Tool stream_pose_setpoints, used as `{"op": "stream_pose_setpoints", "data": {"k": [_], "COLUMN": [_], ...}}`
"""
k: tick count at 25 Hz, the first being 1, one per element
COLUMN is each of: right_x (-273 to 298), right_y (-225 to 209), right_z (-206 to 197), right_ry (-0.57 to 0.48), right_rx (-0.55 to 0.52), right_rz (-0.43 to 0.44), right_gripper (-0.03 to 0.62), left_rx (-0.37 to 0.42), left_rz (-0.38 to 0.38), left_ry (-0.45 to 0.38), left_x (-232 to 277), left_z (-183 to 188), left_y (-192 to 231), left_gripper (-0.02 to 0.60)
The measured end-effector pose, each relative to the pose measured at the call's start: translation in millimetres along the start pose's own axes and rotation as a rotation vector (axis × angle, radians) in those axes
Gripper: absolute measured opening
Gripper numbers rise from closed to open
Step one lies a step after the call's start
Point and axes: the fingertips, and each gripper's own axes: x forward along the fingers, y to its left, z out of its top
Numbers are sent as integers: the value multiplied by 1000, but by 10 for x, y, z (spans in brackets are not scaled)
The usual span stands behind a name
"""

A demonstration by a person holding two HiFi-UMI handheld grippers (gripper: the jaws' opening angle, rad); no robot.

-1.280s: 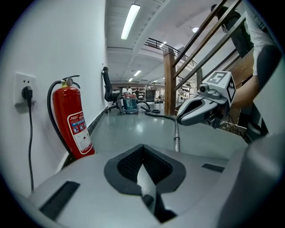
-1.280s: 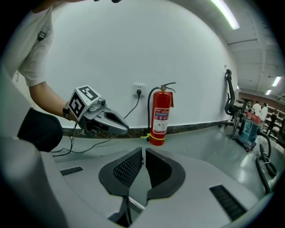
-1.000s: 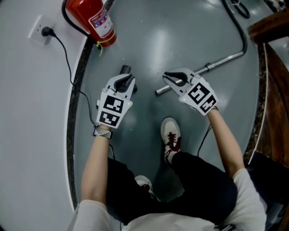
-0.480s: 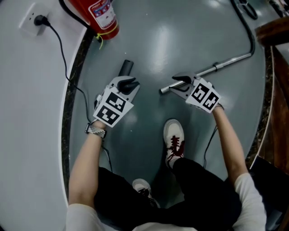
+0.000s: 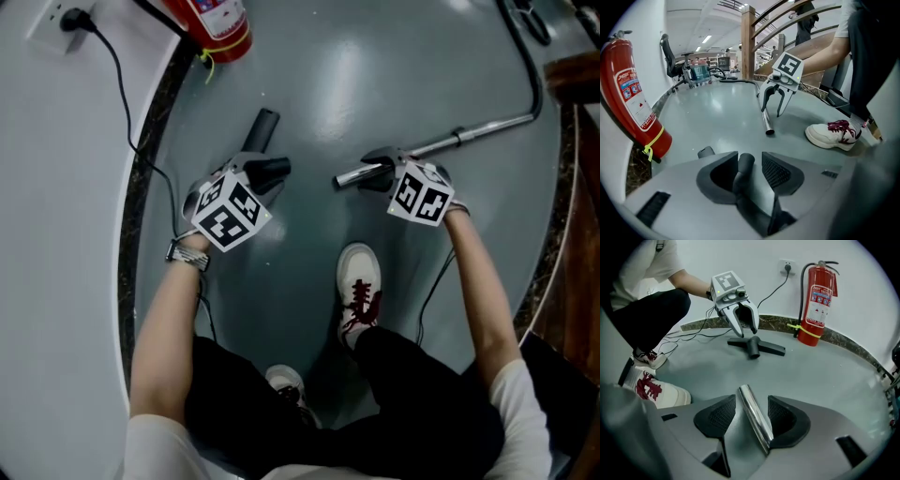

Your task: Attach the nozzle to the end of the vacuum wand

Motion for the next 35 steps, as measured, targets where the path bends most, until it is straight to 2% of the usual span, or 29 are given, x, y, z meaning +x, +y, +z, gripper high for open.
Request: {"op": "stream_pose_setpoints", "data": {"k": [3, 7, 9, 14, 21, 27, 30, 35], "right_x": [32, 131, 160, 143, 245, 251, 246, 198], "right_y": [-56, -68, -89, -255, -261, -273, -250, -221], "right_z": [-172, -368, -427, -593, -729, -762, -756, -693], "right_ry": [42, 154, 186, 188, 252, 230, 242, 260], "right_rx": [-17, -119, -154, -99, -150, -72, -108, -168], "right_rz": [4, 36, 49, 16, 13, 3, 5, 16], "right_gripper": [216, 225, 225, 225, 227, 219, 209, 195], "left_rx": [-16, 5, -16, -72, -23, 66, 94, 86], "left_rz": [-1, -1, -15, -25, -44, 6, 23, 27], "left_ry": [3, 56, 72, 50, 105, 163, 195, 214], "left_x": [42, 106, 141, 183, 369, 427, 460, 512], "left_z": [13, -74, -120, -86, -189, -315, -354, -387], "left_y": [34, 52, 58, 111, 65, 128, 154, 199], "left_gripper": [164, 172, 181, 209, 222, 222, 222, 223]}}
